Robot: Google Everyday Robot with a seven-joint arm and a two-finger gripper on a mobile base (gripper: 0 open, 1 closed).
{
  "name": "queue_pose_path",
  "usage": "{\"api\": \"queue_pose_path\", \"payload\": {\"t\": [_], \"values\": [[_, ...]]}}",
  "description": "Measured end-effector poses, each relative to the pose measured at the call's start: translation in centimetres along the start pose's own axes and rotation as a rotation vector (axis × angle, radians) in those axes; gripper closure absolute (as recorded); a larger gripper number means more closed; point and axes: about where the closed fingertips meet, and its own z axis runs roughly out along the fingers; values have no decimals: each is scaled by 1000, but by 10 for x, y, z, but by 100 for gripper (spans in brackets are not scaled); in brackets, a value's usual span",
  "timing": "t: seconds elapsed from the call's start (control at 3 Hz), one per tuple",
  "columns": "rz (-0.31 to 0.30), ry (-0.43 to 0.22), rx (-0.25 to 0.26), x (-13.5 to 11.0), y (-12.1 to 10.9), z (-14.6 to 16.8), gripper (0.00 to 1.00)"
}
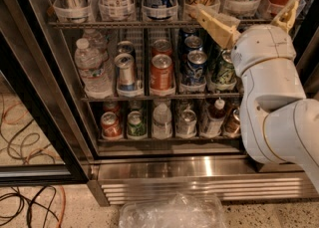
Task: Pick 7up can from top shelf of fridge
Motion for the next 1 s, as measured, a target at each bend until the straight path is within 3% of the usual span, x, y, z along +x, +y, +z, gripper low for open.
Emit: {"api": "queue_pose_path", "payload": {"t": [0.33, 0.67, 1.0], "values": [[8, -13, 6, 6, 0, 3, 0], [24, -76, 24, 10, 1, 11, 0], [23, -76, 24, 10, 1, 11, 0]]}}
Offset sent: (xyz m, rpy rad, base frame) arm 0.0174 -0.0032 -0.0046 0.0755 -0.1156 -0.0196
